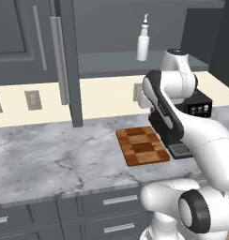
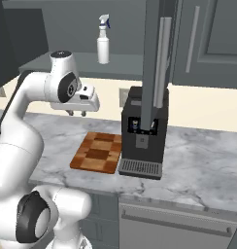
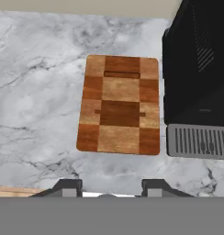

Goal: Grab the spray bottle from the cabinet, then place it next to the cutting board for sanitizing. Then grab the dish brush from the countertop next to the sink and place it next to the cutting board.

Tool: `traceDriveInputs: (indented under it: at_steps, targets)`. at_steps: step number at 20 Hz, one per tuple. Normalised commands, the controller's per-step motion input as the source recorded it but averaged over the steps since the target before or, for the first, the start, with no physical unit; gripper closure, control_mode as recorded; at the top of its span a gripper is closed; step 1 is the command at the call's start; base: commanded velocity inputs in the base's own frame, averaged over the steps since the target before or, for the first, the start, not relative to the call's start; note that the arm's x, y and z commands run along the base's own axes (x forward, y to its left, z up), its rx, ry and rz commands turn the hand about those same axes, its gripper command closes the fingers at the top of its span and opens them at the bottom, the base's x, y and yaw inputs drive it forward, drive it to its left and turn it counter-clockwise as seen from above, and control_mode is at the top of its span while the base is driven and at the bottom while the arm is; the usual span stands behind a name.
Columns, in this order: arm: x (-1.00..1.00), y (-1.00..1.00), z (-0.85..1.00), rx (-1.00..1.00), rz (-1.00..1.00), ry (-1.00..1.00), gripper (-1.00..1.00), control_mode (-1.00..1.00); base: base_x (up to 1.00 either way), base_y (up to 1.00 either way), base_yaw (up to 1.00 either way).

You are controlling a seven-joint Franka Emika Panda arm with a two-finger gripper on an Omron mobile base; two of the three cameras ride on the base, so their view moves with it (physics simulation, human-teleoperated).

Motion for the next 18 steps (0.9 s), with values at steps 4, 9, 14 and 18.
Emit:
traceDriveInputs:
  at_steps: [4,9,14,18]
  targets:
    - [-0.37,0.0,0.0,0.0,0.0,-0.07,-1.0,-1.0,0.0,0.0,0.0]
    - [-0.61,0.0,0.01,0.0,0.0,-0.15,-1.0,-1.0,0.0,0.0,0.0]
    - [-0.44,0.0,0.39,0.0,0.0,-0.3,-1.0,-1.0,0.0,0.0,0.0]
    - [-0.34,0.0,0.51,0.01,0.0,-0.31,-1.0,-1.0,0.0,0.0,0.0]
